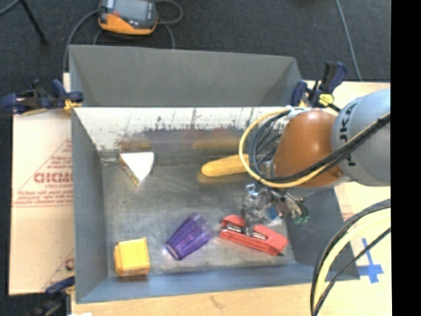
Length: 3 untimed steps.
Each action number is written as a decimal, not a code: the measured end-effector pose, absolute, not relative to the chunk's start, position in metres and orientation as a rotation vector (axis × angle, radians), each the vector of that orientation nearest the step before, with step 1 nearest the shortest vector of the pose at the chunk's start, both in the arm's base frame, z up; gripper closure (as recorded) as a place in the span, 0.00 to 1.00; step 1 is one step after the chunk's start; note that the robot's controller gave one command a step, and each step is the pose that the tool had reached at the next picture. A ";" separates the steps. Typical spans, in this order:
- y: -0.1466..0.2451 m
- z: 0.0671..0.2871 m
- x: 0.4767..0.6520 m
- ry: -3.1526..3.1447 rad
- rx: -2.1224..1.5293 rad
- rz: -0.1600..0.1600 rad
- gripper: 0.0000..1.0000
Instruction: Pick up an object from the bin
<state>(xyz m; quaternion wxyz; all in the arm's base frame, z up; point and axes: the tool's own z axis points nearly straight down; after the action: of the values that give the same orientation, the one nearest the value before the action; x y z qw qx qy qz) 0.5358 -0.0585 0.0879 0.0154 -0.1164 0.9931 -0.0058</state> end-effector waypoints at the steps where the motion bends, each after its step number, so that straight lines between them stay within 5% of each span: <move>1: -0.059 0.093 0.534 3.088 -0.362 -0.016 1.00; 2: -0.053 0.100 0.534 3.118 -0.259 -0.008 1.00; 3: -0.037 0.130 0.559 3.139 -0.048 0.002 1.00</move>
Offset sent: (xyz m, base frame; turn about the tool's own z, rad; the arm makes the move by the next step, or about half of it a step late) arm 0.0336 0.0565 0.1044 0.4448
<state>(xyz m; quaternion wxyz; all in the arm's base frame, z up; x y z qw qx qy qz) 0.5592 -0.0372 0.1299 0.0013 -0.0153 0.9999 0.0006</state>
